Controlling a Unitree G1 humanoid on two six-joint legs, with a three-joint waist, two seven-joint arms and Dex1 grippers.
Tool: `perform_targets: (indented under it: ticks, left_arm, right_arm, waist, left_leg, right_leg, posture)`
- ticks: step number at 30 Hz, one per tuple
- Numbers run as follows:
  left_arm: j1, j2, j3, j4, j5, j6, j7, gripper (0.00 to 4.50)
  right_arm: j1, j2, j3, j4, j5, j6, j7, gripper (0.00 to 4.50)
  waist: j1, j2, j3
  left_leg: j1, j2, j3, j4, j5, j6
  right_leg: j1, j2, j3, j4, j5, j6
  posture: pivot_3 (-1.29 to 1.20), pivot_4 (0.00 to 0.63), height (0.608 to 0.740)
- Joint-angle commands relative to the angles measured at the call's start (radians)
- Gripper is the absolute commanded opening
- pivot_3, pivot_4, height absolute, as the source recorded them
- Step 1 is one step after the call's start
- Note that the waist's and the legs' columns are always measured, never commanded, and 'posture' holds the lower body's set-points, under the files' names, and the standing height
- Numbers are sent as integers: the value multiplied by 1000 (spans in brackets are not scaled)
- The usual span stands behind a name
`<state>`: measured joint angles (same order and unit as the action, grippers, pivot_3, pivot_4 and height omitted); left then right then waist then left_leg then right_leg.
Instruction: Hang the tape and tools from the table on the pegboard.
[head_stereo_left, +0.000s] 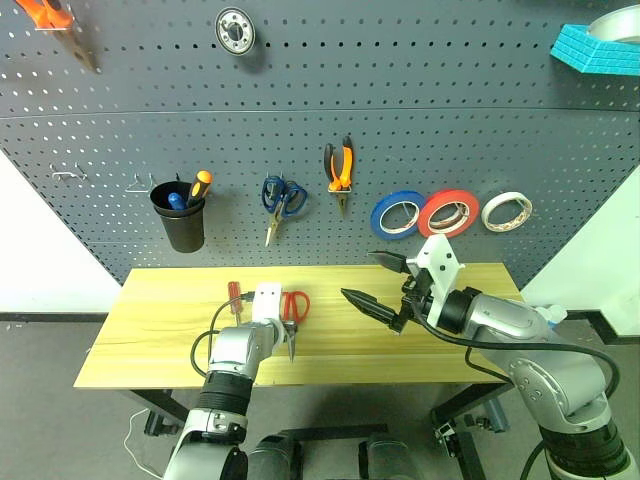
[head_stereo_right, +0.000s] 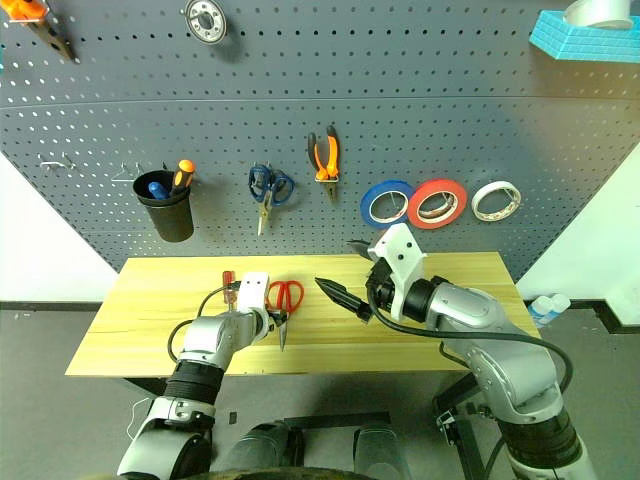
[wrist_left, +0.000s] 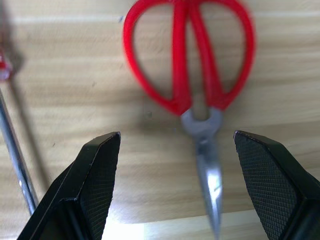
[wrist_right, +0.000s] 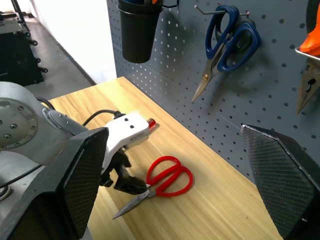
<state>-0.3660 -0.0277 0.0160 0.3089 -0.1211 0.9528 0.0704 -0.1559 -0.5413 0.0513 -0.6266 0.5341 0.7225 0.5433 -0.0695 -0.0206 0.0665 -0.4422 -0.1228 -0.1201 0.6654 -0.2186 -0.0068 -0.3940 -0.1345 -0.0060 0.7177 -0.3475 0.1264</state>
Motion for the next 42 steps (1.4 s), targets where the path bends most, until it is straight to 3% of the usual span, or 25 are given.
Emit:
perform_targets:
  ticks: [1,19,42]
  left_arm:
    - [-14,-11,-10,8,15,-22,1,3801]
    - [23,-25,-19,26,41,-27,-11,3801]
    - [-160,-35,32,363,50,-243,-2,3801]
  right_arm:
    - [4,-1,-14,-60,14,7,-14,4481]
    - [121,-137,-120,-173,136,100,40,4481]
    - [150,-196,-159,-199,195,102,36,4481]
  waist:
    - [0,0,0]
    - [-2,-1,-4]
    - [-4,-3,-13]
  left_leg:
    - [0,0,0,0,0,0]
    - [0,0,1,1,-1,1]
    - [0,0,1,2,-2,1]
  right_leg:
    - [0,0,0,0,0,0]
    - [1,0,0,0,0,0]
    - [2,-1,0,-2,1,1]
  posture:
    - [-170,0,680]
    - [-198,0,680]
    - [-227,0,680]
